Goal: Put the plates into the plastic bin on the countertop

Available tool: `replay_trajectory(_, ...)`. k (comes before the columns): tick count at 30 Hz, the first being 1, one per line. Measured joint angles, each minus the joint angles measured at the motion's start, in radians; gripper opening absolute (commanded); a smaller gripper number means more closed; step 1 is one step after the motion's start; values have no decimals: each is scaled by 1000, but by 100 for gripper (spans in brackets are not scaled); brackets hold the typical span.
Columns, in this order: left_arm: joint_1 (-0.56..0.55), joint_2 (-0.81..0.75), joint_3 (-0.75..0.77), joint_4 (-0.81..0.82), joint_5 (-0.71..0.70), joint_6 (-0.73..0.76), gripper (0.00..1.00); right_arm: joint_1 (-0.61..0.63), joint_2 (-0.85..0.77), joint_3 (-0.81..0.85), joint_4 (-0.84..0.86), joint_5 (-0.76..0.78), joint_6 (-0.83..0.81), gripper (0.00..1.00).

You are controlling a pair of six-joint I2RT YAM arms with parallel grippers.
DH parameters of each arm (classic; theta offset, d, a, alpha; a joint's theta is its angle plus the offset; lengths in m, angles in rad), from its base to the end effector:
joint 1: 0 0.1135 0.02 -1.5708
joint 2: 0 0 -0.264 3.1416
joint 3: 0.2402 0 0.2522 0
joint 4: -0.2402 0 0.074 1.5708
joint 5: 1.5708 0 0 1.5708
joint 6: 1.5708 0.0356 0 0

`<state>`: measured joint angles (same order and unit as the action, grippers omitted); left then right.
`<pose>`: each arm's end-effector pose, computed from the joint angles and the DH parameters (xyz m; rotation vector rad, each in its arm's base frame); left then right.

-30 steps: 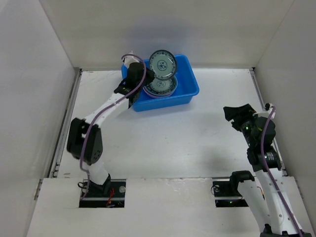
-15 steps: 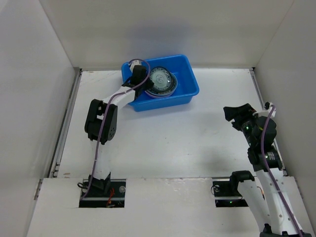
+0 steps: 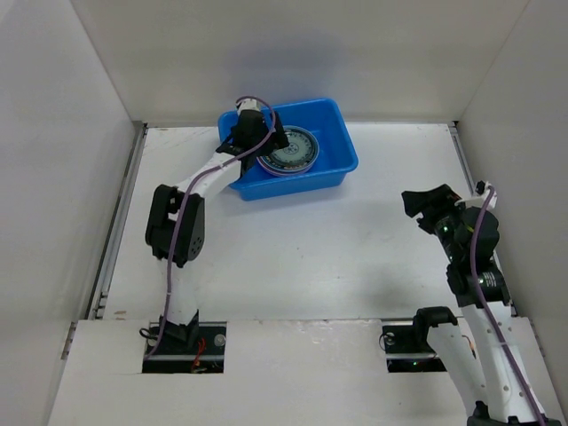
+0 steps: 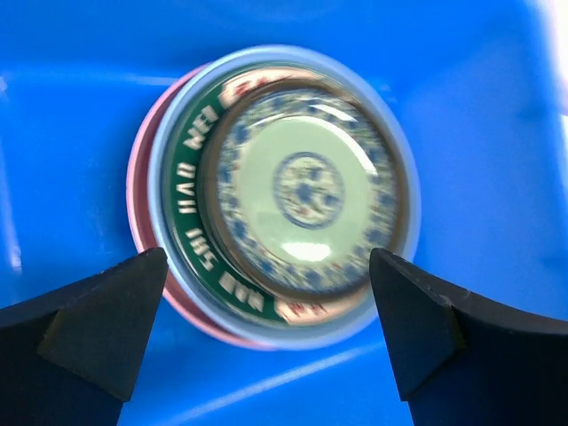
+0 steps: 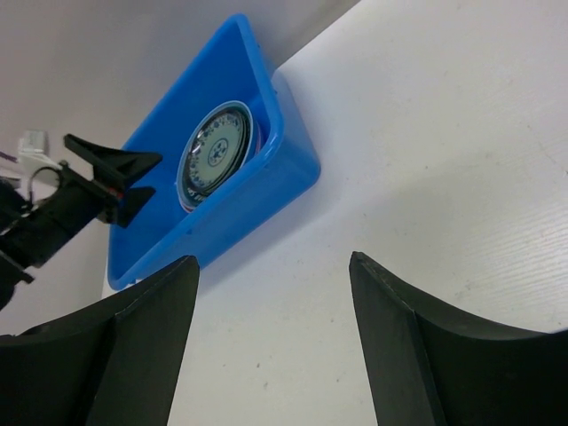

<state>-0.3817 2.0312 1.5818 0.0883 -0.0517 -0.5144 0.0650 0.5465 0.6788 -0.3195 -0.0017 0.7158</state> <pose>0.4522 -0.1795 0.2589 -0.1658 1.9635 -0.5441 0.1367 0.0090 0.3221 0.5720 1.6992 0.5666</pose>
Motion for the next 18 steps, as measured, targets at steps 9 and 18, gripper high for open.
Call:
replay_trajectory(9, -109, -420, -25, -206, -123, 182, 100, 7, 91, 130, -66, 32, -92, 83)
replay_trajectory(18, -103, -796, -507, -453, -405, 219, 100, 112, 210, 190, -227, 342, -220, 100)
